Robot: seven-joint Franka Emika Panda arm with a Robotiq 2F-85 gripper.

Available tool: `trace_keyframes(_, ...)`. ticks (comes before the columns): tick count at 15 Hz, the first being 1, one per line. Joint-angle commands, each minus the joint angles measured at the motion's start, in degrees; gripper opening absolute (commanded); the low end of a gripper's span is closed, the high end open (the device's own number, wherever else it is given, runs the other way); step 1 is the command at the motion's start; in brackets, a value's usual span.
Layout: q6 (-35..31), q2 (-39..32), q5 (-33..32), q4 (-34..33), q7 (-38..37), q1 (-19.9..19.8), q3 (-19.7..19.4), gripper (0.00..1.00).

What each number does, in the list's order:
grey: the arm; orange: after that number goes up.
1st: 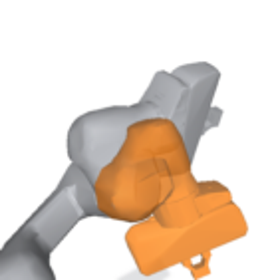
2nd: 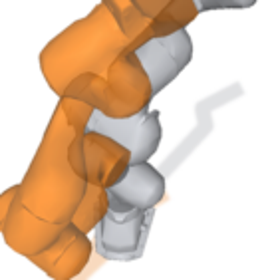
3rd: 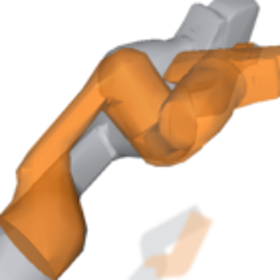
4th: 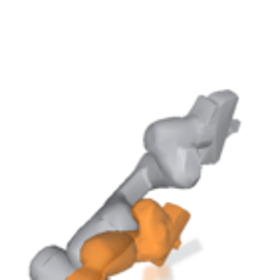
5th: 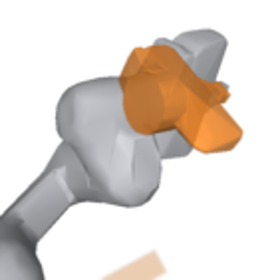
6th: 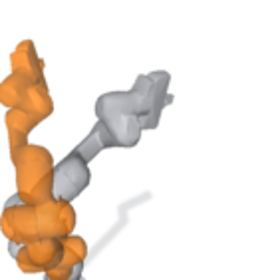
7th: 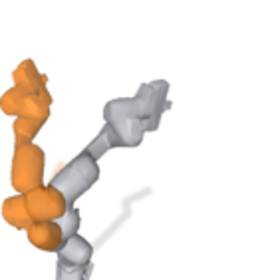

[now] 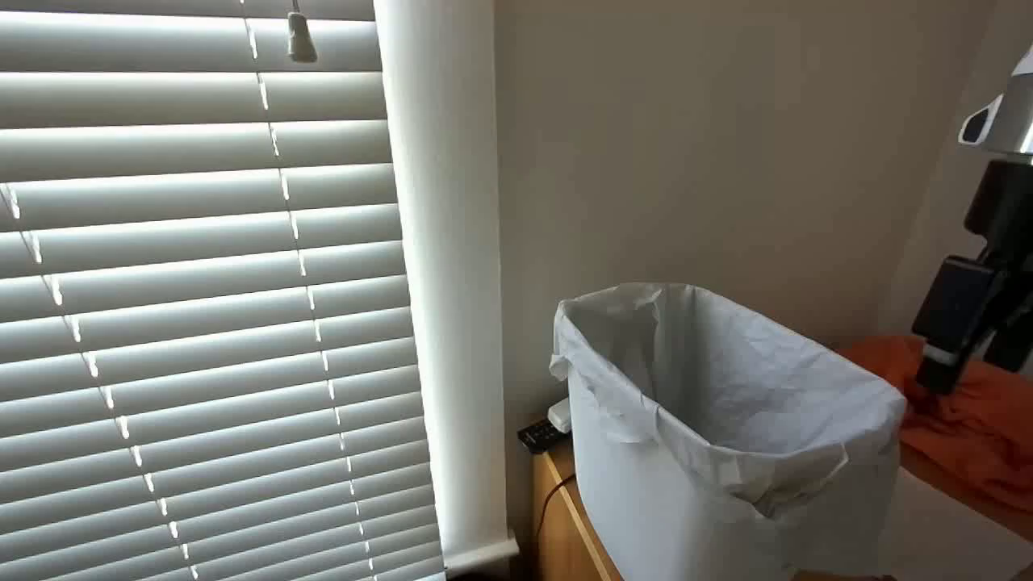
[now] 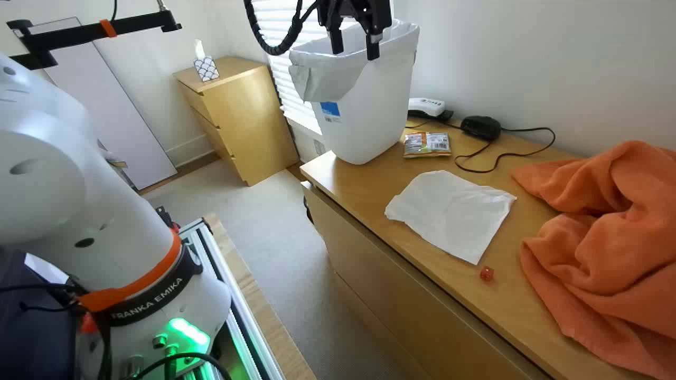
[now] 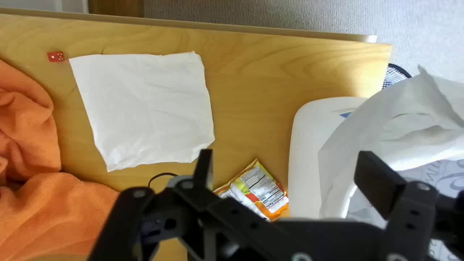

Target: Pick up the red dice and put it on the white serviette, fold the white serviette diagonally in half

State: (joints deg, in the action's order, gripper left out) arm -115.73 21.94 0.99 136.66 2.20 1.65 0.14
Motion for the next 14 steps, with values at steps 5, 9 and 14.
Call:
trace_keyframes(5, 0.1, 0.0, 0.0, -0.1, 0.0, -0.1, 0.1, 1.00)
trace_keyframes(9, -0.4, -3.7, -5.9, -0.2, -7.1, -3.9, 0.3, 1.00)
trace_keyframes(14, -1.5, -7.9, -6.7, 1.4, -13.9, -8.4, -2.9, 1.00)
